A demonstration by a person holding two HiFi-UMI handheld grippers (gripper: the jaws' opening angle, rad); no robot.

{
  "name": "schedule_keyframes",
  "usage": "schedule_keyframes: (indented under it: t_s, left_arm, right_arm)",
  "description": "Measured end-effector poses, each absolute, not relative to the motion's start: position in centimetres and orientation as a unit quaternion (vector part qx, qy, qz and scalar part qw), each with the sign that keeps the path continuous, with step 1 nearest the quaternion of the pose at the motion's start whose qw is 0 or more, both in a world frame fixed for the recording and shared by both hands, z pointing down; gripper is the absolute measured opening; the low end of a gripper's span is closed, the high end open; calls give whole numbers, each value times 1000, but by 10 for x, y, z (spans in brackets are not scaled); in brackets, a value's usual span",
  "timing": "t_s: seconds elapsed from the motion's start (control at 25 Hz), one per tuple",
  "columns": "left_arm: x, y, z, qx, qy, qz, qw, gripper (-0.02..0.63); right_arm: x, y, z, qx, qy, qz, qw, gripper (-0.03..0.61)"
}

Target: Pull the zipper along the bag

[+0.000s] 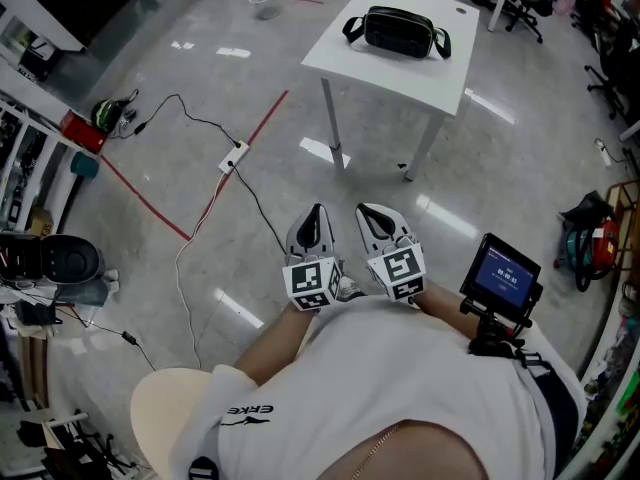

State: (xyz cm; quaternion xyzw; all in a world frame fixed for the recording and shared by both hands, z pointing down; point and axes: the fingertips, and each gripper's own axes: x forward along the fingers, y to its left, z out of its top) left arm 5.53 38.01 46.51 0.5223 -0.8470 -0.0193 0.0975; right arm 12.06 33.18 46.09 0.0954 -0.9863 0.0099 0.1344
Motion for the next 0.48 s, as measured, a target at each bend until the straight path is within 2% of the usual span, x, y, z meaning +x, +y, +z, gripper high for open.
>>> schedule_keyframes:
  t_s: [0.48]
  left_arm:
    - [1,371,468,544,-831,-38,111,3]
  right_arm:
    - [62,330,456,108,-984,2,143,5]
